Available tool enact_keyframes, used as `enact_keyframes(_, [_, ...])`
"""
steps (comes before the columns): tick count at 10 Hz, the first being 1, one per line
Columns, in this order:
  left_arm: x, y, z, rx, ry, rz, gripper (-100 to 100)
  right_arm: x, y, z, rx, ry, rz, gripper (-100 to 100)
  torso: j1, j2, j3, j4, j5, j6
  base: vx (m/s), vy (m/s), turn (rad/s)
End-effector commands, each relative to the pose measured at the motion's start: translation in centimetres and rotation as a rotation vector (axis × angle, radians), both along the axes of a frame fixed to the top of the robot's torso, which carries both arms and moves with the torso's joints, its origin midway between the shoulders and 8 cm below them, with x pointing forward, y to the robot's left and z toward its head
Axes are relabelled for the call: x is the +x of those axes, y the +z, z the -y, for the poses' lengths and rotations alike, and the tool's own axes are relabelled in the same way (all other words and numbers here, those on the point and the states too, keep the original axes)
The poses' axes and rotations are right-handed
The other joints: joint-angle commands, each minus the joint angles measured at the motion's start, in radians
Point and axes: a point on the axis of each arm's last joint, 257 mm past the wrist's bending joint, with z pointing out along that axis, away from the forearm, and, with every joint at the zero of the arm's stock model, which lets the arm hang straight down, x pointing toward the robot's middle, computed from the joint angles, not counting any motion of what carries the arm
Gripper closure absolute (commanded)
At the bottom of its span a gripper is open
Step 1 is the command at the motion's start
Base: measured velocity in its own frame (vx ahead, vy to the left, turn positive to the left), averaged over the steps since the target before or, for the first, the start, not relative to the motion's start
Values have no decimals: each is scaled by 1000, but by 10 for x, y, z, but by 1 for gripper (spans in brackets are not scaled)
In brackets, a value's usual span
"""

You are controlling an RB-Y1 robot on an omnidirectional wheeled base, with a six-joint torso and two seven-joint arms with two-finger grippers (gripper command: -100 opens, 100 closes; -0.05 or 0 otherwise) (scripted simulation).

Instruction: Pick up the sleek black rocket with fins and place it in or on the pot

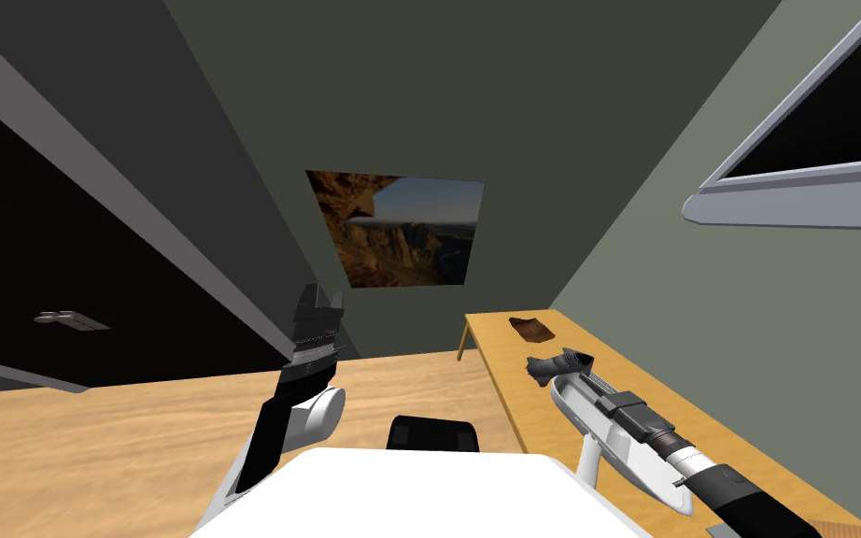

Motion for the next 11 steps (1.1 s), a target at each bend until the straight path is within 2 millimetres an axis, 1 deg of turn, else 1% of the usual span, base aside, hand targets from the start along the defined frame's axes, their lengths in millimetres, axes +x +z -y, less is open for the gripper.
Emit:
enact_keyframes(1, [0,0,0,0,0,0,0,0,12,7,-20,10,6,100,0,0,0,0,0,0,-143,-105,33])
enact_keyframes(2, [0,0,0,0,0,0,0,3,5,2,-8,10,3,100,-4,3,2,1,2,4,-56,-47,7])
enact_keyframes(3, [0,0,0,0,0,0,0,3,6,2,-8,10,4,-100,-1,2,2,1,2,4,-8,-8,-3])
enact_keyframes(7, [0,0,0,0,0,0,0,2,5,3,-7,8,2,-100,3,-3,-1,0,4,4,0,0,0])
enact_keyframes(8, [0,0,0,0,0,0,0,2,5,3,-7,8,2,0,4,-3,-1,0,4,3,0,0,0])
enact_keyframes(9, [0,0,0,0,0,0,0,1,15,11,-13,13,-10,-100,4,-3,-1,0,4,3,38,42,18])
enact_keyframes(11, [0,0,0,0,0,0,0,-1,24,19,-19,19,-23,-100,10,-7,-3,-1,5,3,73,96,9])
